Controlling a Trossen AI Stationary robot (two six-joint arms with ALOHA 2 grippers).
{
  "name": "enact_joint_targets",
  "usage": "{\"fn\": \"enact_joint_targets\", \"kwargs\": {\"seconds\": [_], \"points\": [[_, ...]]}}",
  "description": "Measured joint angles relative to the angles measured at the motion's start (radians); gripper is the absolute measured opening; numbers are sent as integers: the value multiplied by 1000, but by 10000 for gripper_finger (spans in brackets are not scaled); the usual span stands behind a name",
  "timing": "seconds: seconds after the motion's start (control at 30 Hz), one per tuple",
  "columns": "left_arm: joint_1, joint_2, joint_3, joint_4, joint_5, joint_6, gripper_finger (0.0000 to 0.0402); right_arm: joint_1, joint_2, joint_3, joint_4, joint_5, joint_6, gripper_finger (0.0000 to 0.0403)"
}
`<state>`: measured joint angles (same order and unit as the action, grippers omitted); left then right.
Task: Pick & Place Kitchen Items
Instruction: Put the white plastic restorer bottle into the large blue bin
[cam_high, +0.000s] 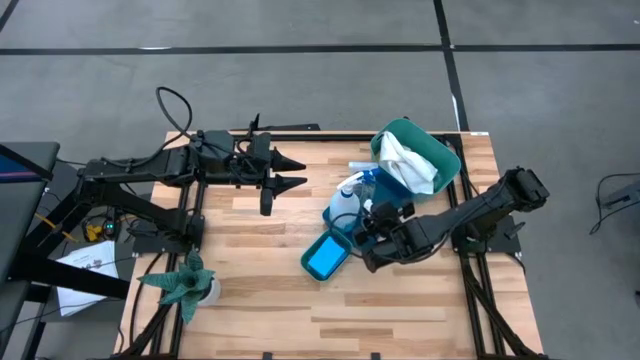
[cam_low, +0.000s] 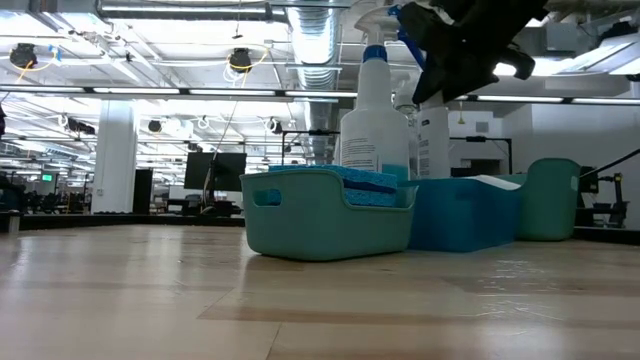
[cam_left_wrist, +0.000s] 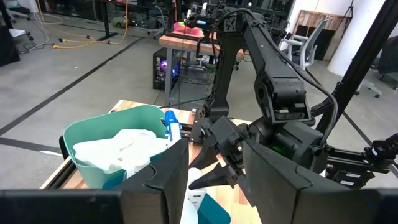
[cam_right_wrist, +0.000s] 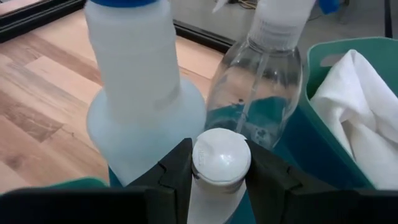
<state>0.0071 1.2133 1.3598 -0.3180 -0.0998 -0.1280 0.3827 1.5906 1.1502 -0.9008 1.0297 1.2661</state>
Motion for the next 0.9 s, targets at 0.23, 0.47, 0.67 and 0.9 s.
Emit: {"fn": "enact_joint_targets", "kwargs": {"seconds": [0.23,0.47,0.67,0.9], "points": [[0,0,0,0,0,0,149,-12,0,-14,38,4,-47,111],[0,0,0,0,0,0,149,-13,1,-44,102,-1,-47,111],[0,0,0,-3,0,0,149,-13,1,-44,110,-3,-47,112],[0,0,0,-4,0,0,149,-26,1,-44,102,-4,-51,112]]}}
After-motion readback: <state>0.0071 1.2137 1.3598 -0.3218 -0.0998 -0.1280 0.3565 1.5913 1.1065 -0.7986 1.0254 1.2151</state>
